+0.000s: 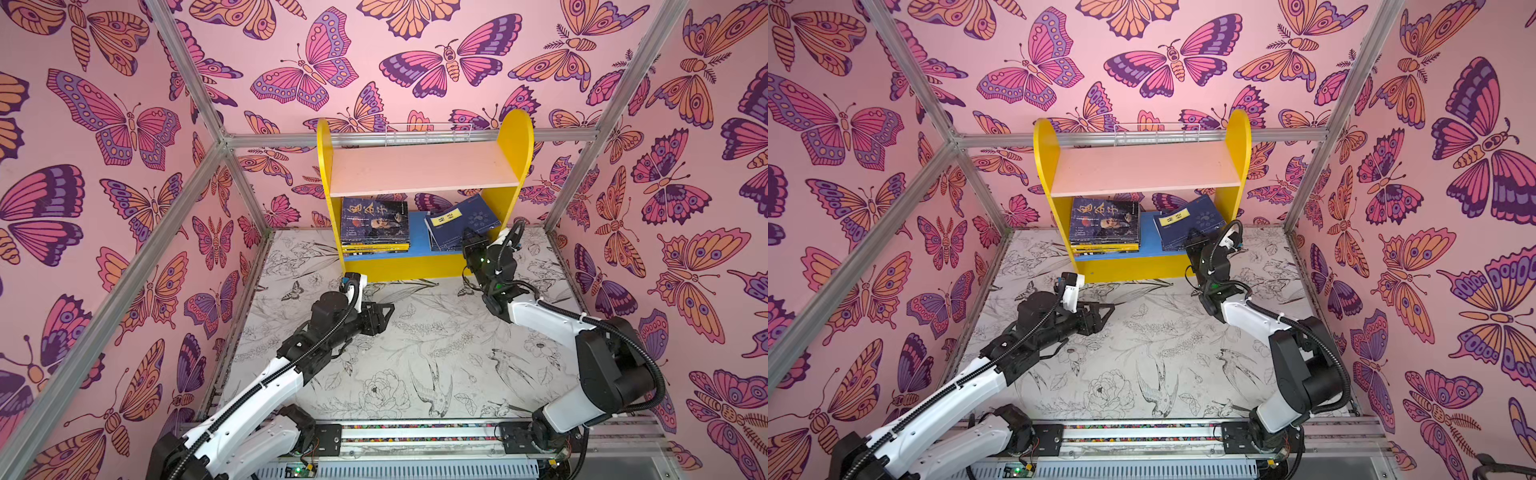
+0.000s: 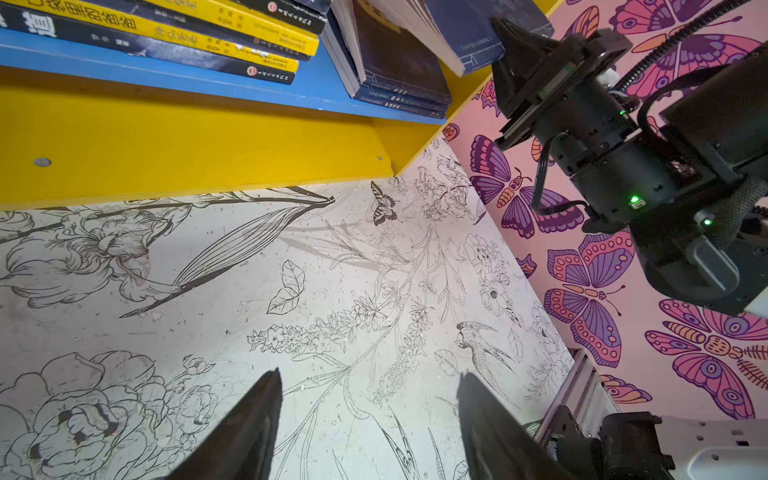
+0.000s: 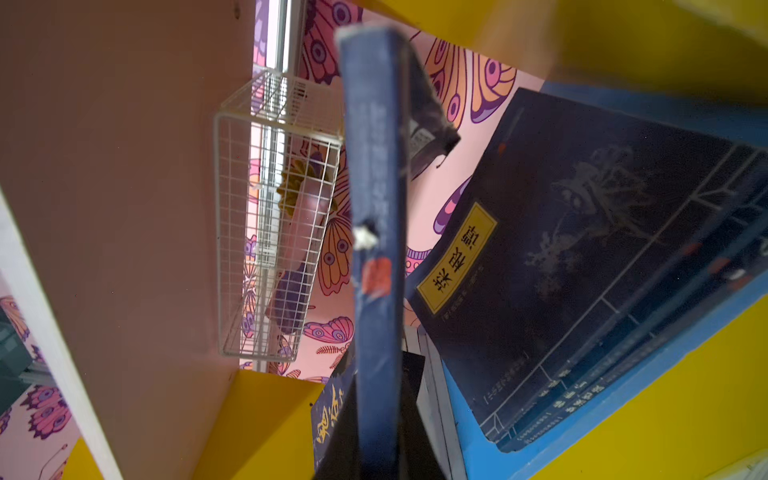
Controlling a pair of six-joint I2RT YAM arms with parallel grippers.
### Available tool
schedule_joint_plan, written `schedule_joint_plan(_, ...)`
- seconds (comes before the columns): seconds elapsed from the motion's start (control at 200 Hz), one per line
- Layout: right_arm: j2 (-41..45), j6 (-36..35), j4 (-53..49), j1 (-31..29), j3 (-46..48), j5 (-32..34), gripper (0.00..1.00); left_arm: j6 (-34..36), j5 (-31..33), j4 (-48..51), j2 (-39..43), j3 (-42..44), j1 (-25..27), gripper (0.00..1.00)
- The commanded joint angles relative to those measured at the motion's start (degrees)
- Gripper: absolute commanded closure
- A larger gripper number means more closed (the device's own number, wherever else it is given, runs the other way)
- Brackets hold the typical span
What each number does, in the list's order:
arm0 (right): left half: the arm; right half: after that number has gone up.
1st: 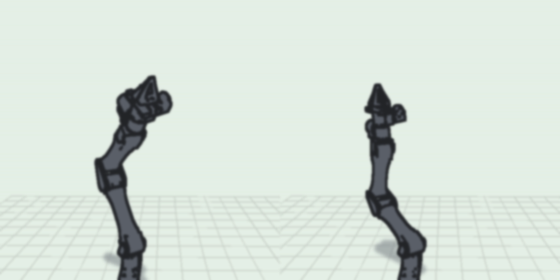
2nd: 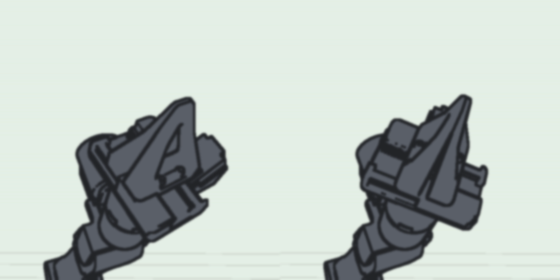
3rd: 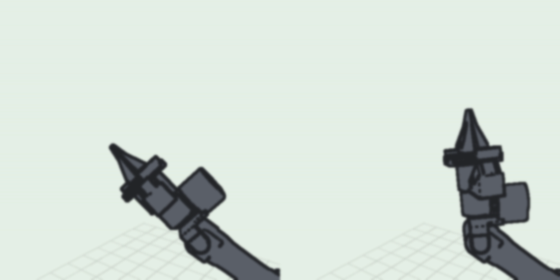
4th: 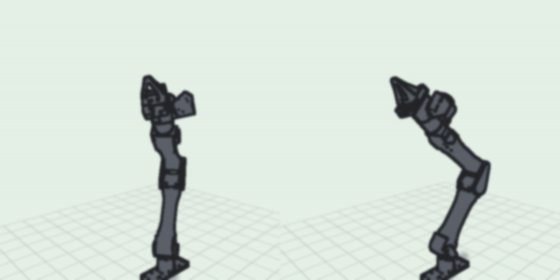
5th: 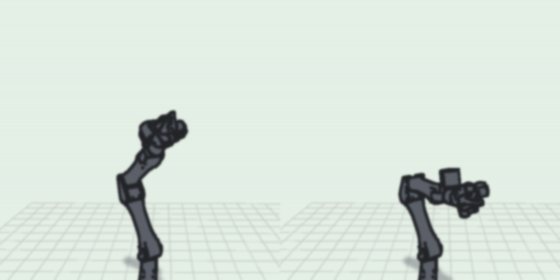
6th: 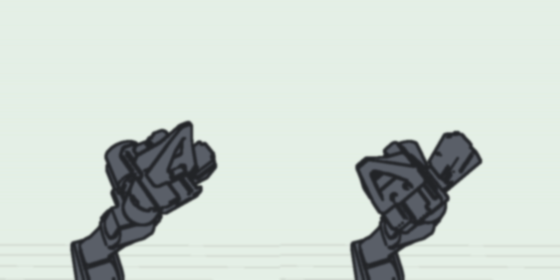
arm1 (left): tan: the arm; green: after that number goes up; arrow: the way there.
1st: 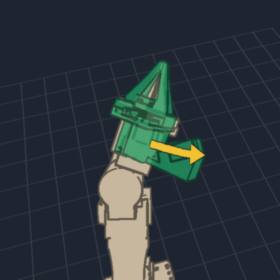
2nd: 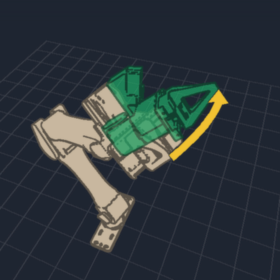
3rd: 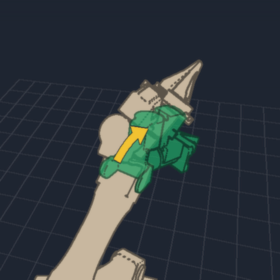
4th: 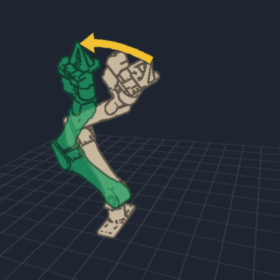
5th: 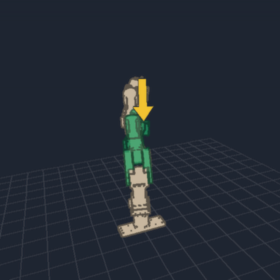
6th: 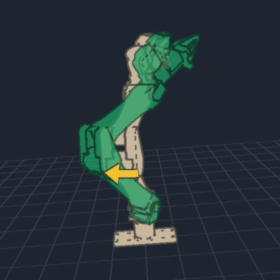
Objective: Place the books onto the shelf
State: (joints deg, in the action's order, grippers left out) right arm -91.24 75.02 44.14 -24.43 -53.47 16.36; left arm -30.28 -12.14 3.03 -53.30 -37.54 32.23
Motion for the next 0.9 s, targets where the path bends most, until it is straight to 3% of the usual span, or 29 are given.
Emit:
schedule_joint_plan(0.0, -2.5, 3.6, 6.2, -0.4, -1.3, 5.5, 1.00, 0.1, 0.9, 1.2, 1.1, 1.2, -0.3, 0.31)
schedule_joint_plan(0.376, -9.7, 7.1, 6.3, -0.5, -8.3, 10.1, 1.00, -1.5, 1.8, 1.9, 3.2, 3.3, -0.3, 0.31)
schedule_joint_plan(0.721, -13.3, 9.9, -5.4, -0.4, -15.5, 12.6, 1.00, -1.9, 2.4, 2.0, 3.3, 3.5, -0.3, 0.31)
schedule_joint_plan(0.771, -13.4, 11.5, -9.3, -0.4, -16.7, 12.7, 0.91, -2.0, 2.5, 2.1, 3.4, 3.5, -0.2, 0.31)
schedule_joint_plan(0.841, -13.2, 12.4, -15.8, -0.2, -18.9, 10.9, 0.70, -2.2, 2.6, 2.2, 3.4, 3.5, -0.3, 0.31)
schedule_joint_plan(0.896, -12.7, 11.6, -19.5, -0.2, -20.5, 9.8, 0.63, -2.2, 2.7, 2.3, 3.5, 3.6, -0.2, 0.31)
